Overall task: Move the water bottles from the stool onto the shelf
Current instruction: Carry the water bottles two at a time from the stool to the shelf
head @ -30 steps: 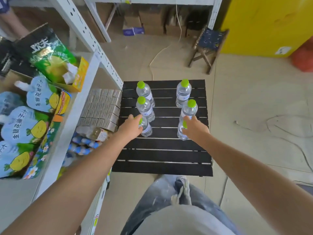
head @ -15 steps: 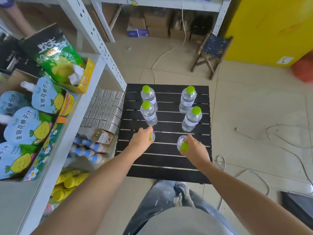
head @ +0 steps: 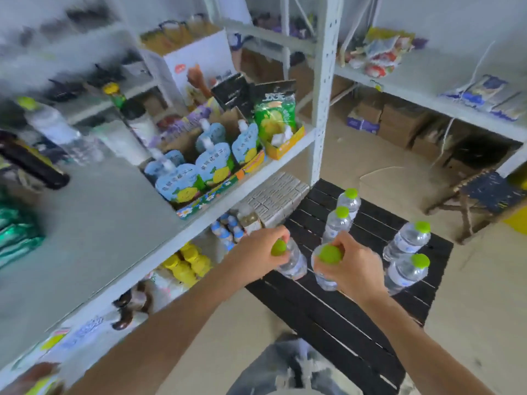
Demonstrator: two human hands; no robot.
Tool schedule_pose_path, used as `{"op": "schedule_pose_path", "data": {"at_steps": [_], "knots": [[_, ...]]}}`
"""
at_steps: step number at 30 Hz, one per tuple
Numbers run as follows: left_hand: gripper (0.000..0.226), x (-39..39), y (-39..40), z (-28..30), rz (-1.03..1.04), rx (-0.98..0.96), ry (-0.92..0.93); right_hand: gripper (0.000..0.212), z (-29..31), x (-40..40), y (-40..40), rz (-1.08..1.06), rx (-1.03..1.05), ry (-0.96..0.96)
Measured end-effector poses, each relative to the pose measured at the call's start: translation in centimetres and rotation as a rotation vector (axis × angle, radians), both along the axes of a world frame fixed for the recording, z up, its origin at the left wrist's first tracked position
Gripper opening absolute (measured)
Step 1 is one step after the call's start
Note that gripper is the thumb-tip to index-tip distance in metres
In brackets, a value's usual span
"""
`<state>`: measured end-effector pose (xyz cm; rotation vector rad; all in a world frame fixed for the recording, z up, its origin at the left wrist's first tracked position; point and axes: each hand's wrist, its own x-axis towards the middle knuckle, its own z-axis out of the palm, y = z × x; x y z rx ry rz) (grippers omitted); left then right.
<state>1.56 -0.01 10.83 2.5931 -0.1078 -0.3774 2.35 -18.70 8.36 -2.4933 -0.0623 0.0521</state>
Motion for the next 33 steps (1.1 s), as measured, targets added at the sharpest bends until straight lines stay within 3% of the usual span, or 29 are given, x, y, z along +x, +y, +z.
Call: {"op": "schedule_pose_path", "data": {"at_steps": [5,10,14,19,24,33], "knots": [[0.031,-5.0,6.7,4.9,0.293,0.066,-0.115,0.028,5.7,0.2,8.0,0.172,0.275,-0.088],[0.014,-11.8,15.1,8.5,0.629,0.036,-0.181,0.040,10.1,-2.1,18.9,0.430,0.474,-0.161],[0.019,-15.5,21.7,10.4,0.794,0.006,-0.218,0.041,13.0,-4.3,27.7,0.604,0.601,-0.207],[0.017,-18.8,30.2,12.3,0.910,0.053,-0.266,0.035,14.6,-6.5,38.9,0.797,0.578,-0.230],[0.026,-20.3,38.1,14.0,0.979,0.136,-0.266,0.029,14.6,-7.7,48.4,0.830,0.543,-0.220],[0.028,-18.8,46.8,12.9,1.085,0.100,-0.224,0.028,12.6,-7.0,57.8,0.962,0.356,-0.198]]}}
